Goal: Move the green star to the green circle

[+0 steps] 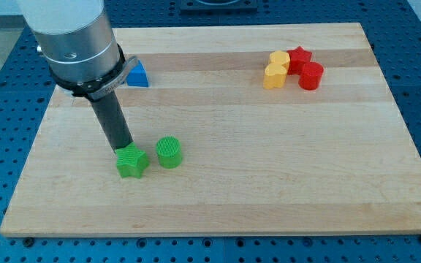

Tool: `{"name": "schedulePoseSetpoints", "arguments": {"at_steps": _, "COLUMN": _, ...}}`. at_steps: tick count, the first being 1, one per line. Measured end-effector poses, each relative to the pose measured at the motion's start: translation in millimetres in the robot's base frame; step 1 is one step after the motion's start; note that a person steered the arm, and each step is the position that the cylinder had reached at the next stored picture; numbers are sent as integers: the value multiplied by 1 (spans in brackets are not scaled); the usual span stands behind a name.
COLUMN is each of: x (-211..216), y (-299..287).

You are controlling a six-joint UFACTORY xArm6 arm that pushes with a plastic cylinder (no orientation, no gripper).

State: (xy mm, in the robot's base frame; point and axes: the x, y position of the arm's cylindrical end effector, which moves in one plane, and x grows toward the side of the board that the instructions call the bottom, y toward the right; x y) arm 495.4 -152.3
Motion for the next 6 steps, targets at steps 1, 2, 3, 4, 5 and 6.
{"name": "schedulePoseSetpoints", "arguments": {"at_steps": 1, "x": 0, "y": -11}}
{"name": "schedulePoseSetpoints", "arguments": {"at_steps": 2, "x": 15, "y": -38}}
{"name": "schedulePoseSetpoints", "arguments": {"at_steps": 3, "x": 65, "y": -41}}
{"name": "schedulePoseSetpoints", "arguments": {"at_steps": 4, "x": 77, "y": -30}}
{"name": "schedulePoseSetpoints", "arguments": {"at_steps": 5, "x": 44, "y": -8}}
{"name": "schedulePoseSetpoints", "arguments": {"at_steps": 6, "x": 39, "y": -1}}
